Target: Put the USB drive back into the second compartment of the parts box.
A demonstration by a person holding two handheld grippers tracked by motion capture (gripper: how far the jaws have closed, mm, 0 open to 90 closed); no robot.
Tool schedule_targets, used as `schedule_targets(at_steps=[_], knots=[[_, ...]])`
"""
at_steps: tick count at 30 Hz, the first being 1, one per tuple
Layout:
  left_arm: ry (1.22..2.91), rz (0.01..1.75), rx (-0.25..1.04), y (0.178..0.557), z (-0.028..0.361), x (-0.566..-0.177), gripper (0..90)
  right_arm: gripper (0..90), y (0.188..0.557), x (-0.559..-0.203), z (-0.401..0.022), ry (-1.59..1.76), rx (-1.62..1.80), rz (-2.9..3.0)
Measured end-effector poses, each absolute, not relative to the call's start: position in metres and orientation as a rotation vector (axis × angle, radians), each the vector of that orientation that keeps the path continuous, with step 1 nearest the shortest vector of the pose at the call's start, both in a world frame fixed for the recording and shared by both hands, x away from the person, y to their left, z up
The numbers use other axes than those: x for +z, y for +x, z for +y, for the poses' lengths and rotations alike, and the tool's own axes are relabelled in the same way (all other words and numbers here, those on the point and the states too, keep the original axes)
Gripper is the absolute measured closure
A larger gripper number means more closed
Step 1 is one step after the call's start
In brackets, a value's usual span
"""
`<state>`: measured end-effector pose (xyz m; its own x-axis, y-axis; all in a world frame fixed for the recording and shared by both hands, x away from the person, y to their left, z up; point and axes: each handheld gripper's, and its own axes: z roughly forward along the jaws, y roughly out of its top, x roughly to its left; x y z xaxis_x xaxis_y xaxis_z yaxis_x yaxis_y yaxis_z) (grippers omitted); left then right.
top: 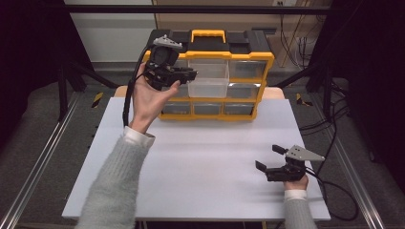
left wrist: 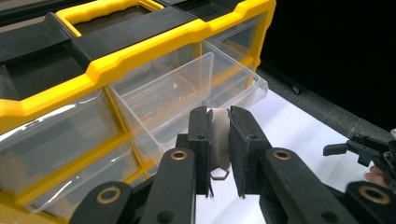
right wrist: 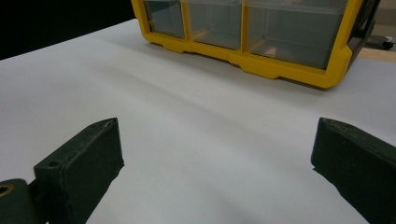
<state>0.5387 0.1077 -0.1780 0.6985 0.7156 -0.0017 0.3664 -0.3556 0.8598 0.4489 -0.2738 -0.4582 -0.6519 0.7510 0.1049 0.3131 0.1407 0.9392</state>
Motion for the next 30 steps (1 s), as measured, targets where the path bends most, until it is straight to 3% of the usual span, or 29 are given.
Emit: schedule_targets(at_steps=[30], knots=[[1.984, 0.903, 0.502, 0.588, 0.092, -0.196, 79.2, 2.5, 0.449, -0.458, -0.274, 1.017, 1.524, 2.035]])
